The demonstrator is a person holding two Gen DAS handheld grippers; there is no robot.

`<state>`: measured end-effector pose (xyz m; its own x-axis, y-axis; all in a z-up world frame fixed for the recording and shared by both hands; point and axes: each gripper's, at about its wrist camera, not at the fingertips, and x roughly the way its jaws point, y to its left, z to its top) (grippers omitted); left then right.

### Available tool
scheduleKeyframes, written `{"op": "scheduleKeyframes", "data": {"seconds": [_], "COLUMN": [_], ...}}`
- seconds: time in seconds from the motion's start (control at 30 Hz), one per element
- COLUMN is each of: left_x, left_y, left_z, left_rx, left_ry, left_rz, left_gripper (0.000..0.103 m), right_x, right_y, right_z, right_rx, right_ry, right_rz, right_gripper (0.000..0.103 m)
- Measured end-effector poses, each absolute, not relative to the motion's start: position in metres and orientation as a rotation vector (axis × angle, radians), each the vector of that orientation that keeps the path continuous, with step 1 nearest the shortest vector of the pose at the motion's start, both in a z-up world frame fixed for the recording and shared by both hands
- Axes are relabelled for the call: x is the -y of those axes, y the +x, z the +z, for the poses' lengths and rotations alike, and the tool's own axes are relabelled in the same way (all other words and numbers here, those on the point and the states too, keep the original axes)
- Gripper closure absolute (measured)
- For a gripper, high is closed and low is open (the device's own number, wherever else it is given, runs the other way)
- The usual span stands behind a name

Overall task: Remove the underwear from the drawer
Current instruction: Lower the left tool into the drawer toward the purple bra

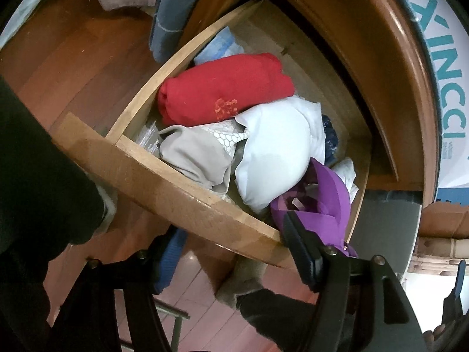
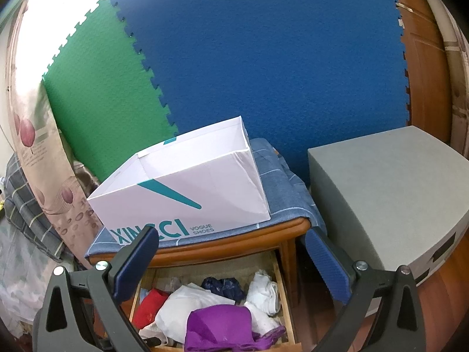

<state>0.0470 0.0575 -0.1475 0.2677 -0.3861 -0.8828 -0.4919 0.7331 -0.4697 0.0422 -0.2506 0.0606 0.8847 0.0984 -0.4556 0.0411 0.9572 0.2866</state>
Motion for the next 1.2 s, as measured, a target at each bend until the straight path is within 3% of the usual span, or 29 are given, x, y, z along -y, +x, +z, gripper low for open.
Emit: {"op": "scheduleKeyframes", "data": {"seconds": [0.3,0.73,0.83,0.93,0.97,1.2], "left_x": [-0.064,-0.001,0.015,0.025,0.031,0.045], "left_y": [0.079,0.099,0.101,0.099,0.105,0.147], "left_z": [-0.149,-0.06,-0.039,-0.027,-0.029,-0.081], "left_rx": [-1.367,-1.254,-1.221,-1.2,-1.211,-1.408], "left_ry": [-0.837,-0.209,-0.15,-0.167,-0.166,-0.228], "left_rz": [0.067,-0.114,-0.202,-0.287,-0.313,-0.398], "left_gripper": [0.036,0.031,0.018,0.011,0.002,0.001], "right_x": [0.251,0.288,0.294,0.3,0.301,0.311], "right_y": [0.04,0.02,0.015,0.012,0.011,0.002], "right_z": [0.062,0.075,0.075,0.075,0.076,0.078], "right_rx": [-0.483,-0.425,-0.426,-0.43,-0.429,-0.415], "right_ry": [0.297,0.312,0.316,0.325,0.327,0.328], "right_rz": [0.026,-0.037,-0.047,-0.053,-0.053,-0.061], "right_gripper": [0.0,0.0,0.0,0.0,0.0,0.0]}}
